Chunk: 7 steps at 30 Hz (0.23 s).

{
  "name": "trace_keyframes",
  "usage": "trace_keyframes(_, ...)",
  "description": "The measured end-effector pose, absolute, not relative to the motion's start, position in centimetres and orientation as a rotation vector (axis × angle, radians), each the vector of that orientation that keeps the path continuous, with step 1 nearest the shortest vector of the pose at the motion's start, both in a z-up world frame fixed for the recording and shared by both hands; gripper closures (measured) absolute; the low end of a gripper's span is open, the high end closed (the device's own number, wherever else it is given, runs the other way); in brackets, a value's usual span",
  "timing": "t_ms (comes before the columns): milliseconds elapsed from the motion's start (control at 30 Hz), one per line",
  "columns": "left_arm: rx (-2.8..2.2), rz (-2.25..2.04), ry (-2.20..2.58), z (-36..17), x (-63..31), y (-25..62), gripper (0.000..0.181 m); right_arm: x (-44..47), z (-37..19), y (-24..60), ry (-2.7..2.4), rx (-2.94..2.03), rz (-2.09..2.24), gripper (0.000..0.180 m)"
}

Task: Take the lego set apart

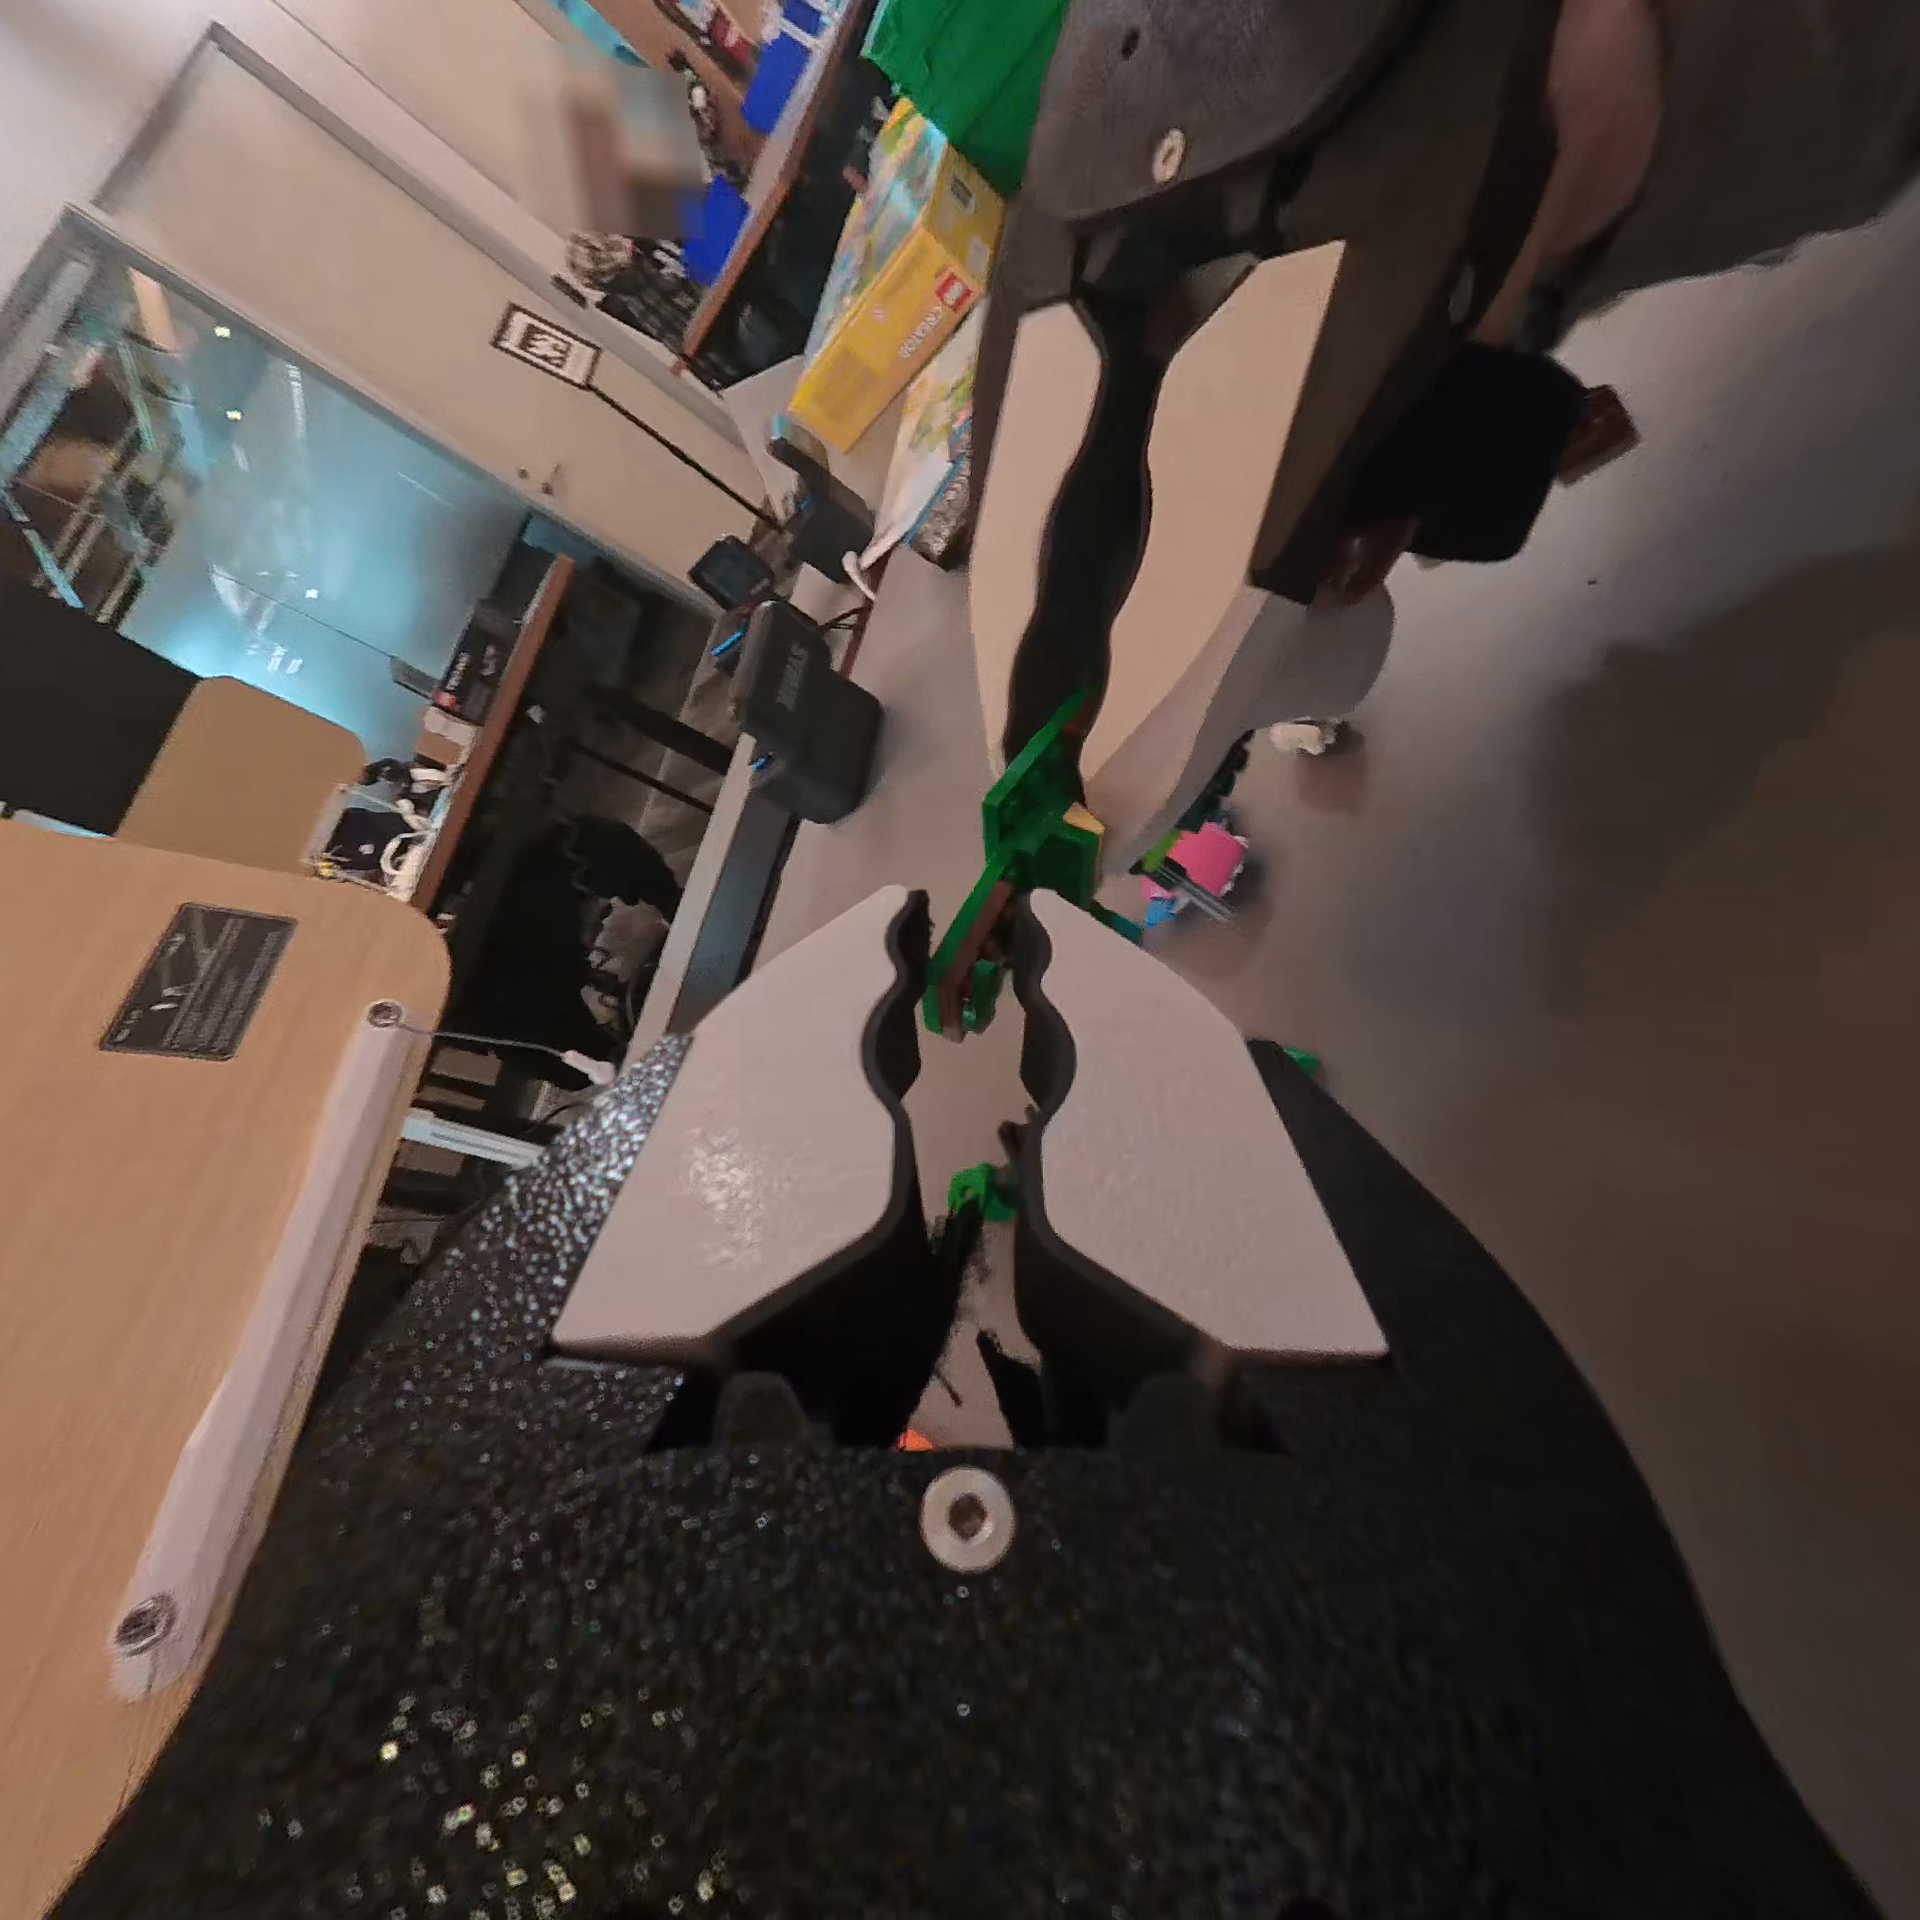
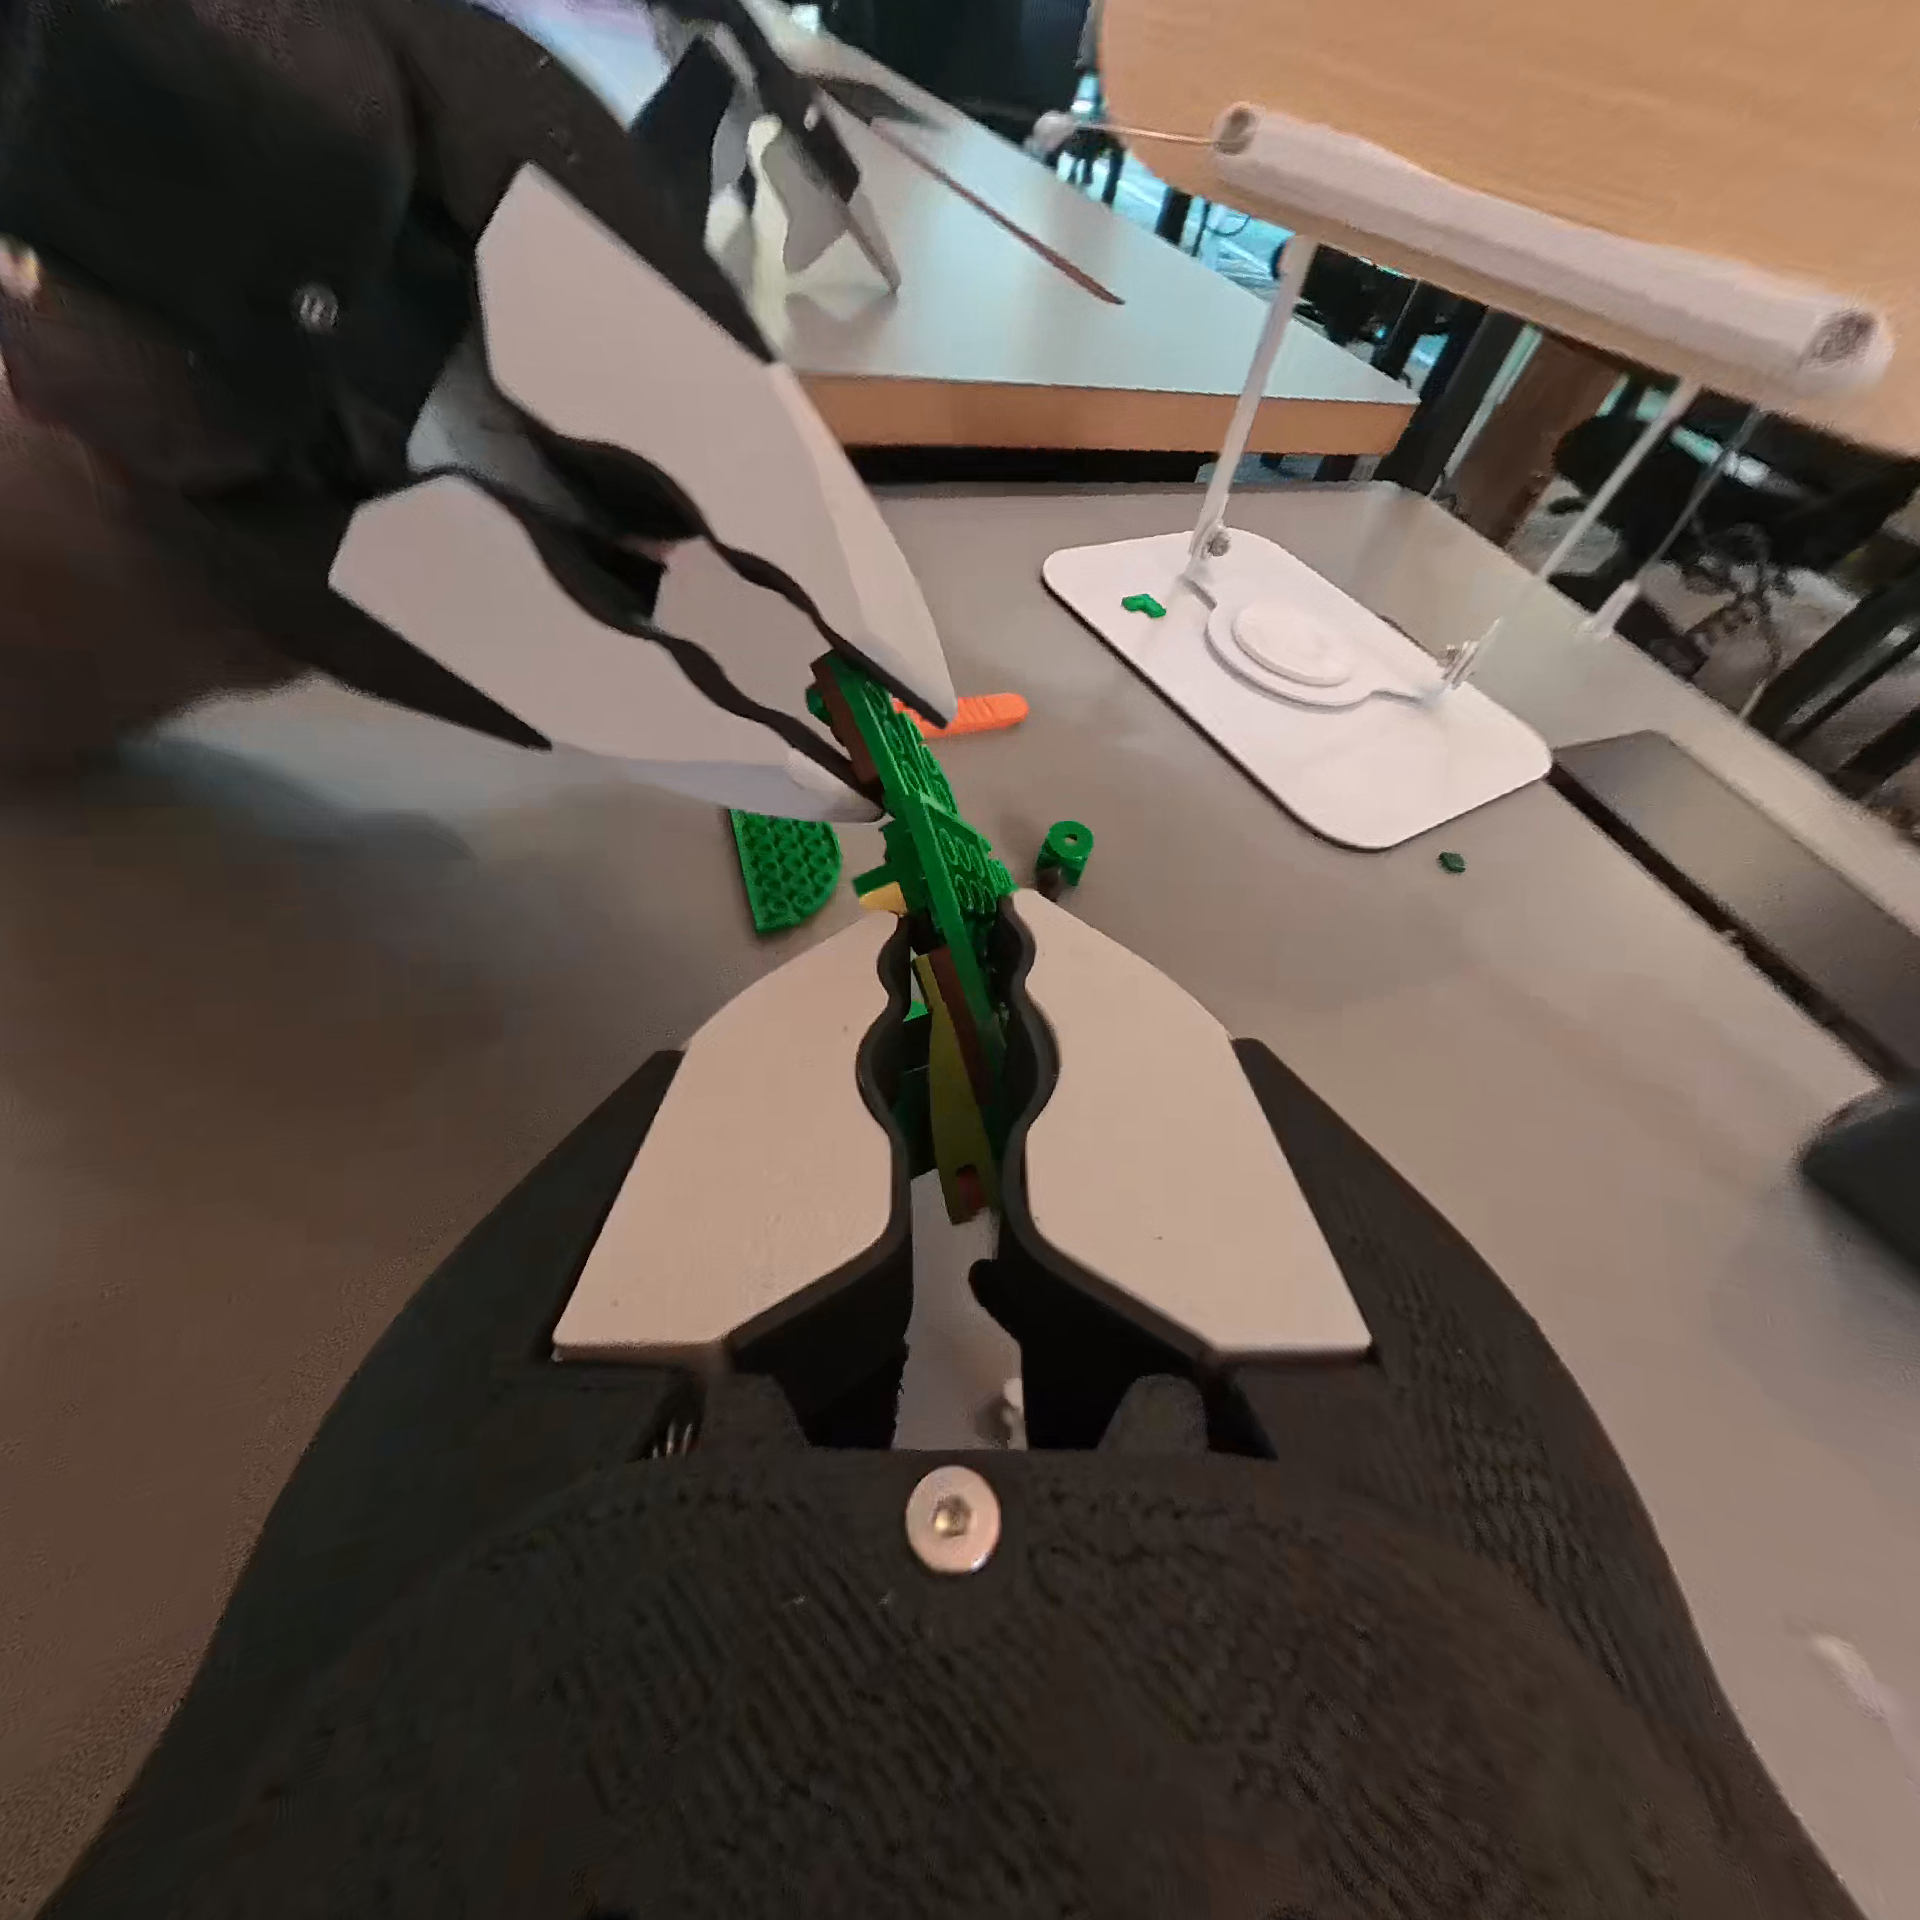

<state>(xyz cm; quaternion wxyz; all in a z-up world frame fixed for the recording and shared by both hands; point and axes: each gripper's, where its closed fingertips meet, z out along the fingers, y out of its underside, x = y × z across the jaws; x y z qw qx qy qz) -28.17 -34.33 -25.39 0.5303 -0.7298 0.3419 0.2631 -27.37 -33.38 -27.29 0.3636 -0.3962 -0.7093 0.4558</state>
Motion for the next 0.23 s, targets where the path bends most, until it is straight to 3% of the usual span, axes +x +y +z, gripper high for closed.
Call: trace_keyframes(233,-1.793,0.597,1.018,-27.7,-26.2,-34.7,0.172,-25.4,-28.5,-33.6,-2.024,-0.858,1.085,0.159)
